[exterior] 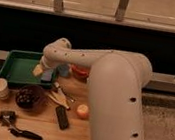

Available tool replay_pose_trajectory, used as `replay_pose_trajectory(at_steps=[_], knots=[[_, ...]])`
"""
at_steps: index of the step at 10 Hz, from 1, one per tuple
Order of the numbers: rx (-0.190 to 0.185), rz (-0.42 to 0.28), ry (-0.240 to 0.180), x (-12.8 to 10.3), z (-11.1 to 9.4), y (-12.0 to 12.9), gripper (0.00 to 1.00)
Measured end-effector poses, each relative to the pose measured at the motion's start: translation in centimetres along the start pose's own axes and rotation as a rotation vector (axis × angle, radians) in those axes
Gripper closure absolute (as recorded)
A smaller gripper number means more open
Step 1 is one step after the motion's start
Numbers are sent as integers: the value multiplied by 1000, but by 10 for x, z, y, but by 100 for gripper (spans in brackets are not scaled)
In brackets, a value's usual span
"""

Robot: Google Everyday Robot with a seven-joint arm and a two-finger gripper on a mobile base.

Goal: Wipe tray with sponge

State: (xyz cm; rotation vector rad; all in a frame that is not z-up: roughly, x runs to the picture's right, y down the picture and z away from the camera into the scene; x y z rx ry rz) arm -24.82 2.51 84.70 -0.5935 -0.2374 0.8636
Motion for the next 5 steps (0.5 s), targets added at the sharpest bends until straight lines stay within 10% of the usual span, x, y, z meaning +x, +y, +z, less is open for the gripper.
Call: replay_pose_trajectory(at_steps=[5], knots=[[-52,-6,30,0,27,1,30]])
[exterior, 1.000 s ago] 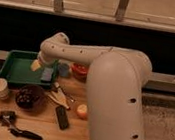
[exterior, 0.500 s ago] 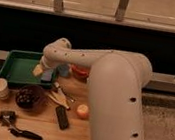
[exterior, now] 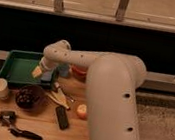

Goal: Wipe tray with sponge

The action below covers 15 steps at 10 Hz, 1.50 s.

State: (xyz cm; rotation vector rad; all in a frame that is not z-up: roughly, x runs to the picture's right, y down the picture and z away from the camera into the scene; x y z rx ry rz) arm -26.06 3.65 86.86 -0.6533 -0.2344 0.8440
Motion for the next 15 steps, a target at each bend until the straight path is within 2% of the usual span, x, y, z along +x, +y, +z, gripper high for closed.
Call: replay_pose_trajectory(at_steps=[3,6,9,12,13,15], knots=[[-18,-28,37,-16,24,1,30],[1,-12,70,-15,33,-17,30],[13,-9,107,-11,42,-18,30],[47,-16,160,-7,52,-18,30],[75,-26,173,-8,53,-16,30],[117,-38,175,-12,46,-16,30]])
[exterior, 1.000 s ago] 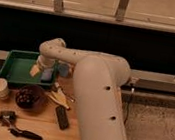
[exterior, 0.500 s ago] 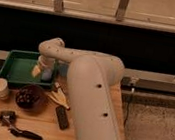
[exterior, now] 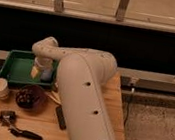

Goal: Wipe tray with sponge

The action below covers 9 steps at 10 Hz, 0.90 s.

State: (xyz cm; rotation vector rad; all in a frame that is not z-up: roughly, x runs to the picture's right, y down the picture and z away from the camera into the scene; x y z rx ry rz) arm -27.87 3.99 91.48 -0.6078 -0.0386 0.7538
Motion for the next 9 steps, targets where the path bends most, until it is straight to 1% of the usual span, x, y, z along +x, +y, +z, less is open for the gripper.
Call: replay_pose_trajectory(at_steps=[3,5,7,9], knots=[[78,2,-7,-2,-20,-9,30],[135,11,3,0,-25,-15,30],[143,18,9,2,-24,-17,30],[136,23,18,5,-18,-18,30]])
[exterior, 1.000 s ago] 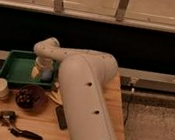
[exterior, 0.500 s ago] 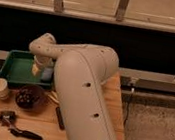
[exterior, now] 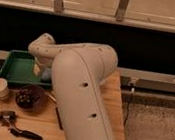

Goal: Wipe tray with sponge

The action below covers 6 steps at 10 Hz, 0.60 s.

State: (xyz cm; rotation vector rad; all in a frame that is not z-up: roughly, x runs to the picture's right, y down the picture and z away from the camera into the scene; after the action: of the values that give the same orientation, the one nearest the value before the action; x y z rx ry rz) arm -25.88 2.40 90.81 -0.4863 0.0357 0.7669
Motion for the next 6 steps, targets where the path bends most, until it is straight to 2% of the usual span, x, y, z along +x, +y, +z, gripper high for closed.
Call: replay_pose_trajectory(at_steps=[6], knots=[[-87,4,16,5,28,21,30]])
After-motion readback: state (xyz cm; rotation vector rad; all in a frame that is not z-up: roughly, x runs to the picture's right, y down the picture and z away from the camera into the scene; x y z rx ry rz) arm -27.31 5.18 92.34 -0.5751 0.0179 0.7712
